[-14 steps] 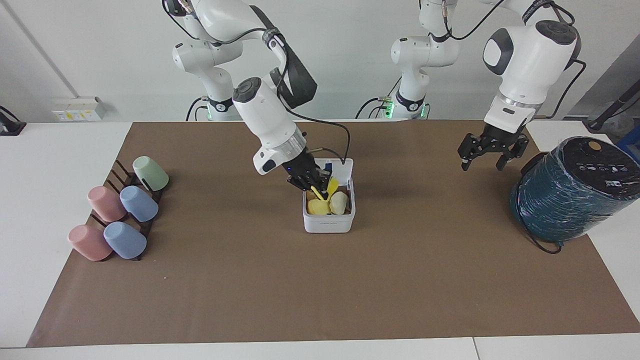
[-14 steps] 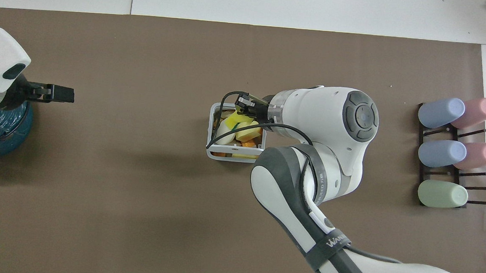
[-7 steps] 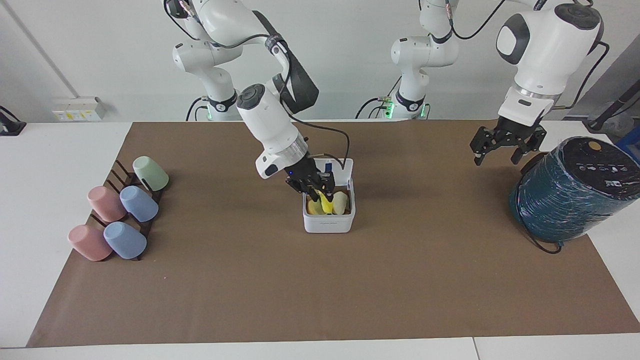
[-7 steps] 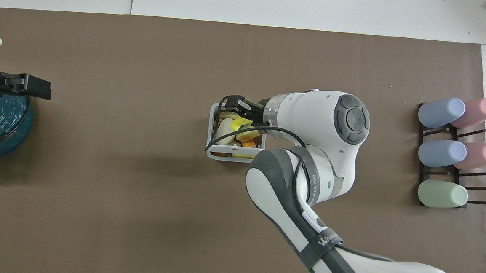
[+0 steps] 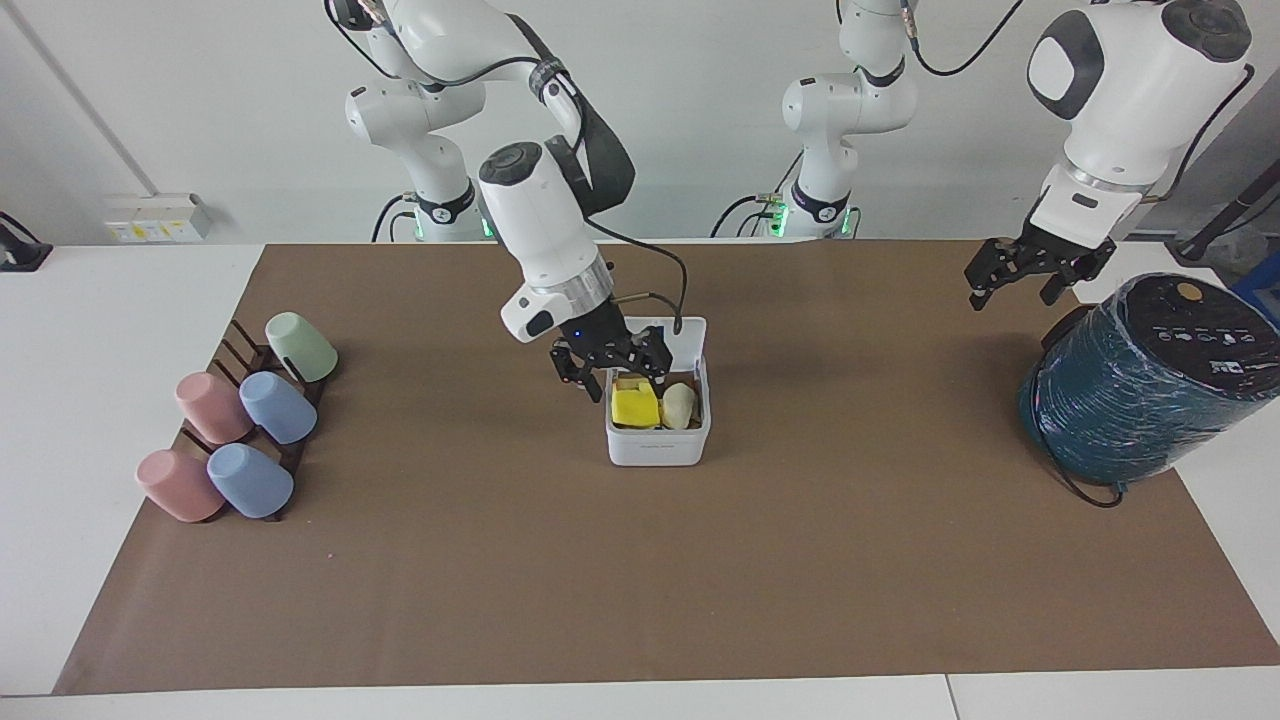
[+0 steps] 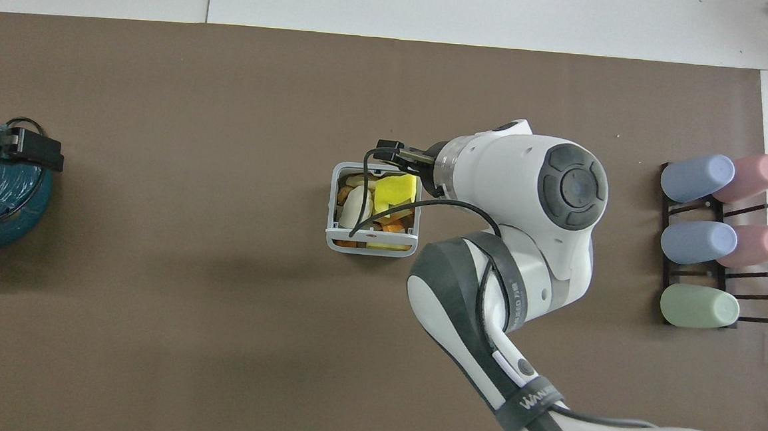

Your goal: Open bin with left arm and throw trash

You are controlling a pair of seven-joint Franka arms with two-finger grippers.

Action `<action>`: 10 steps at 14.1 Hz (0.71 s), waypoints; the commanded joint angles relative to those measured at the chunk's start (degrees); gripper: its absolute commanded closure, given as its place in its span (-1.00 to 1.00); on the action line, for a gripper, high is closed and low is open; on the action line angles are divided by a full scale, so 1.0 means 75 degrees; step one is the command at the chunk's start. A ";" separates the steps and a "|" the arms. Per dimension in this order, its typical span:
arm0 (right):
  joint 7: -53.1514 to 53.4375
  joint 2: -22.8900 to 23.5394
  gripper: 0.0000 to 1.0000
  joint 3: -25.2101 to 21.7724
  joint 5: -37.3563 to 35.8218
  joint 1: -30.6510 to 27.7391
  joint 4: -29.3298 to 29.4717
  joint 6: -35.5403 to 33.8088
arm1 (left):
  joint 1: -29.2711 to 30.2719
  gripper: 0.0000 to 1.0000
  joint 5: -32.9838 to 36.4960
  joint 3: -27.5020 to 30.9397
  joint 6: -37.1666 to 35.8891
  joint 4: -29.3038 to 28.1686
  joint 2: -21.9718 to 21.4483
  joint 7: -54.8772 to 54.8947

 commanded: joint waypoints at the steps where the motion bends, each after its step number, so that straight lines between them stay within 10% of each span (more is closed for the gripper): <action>1: -0.0006 -0.0769 -1.00 0.0023 -0.0290 -0.0420 0.0001 -0.0847 | 0.0048 -1.00 0.0111 -0.0057 -0.0043 -0.0273 -0.0246 -0.0019; 10: -0.3144 -0.1871 -1.00 0.0034 -0.2306 -0.2739 0.0082 -0.2955 | 0.0025 -1.00 0.0111 -0.0057 0.0086 -0.0507 -0.0351 -0.0007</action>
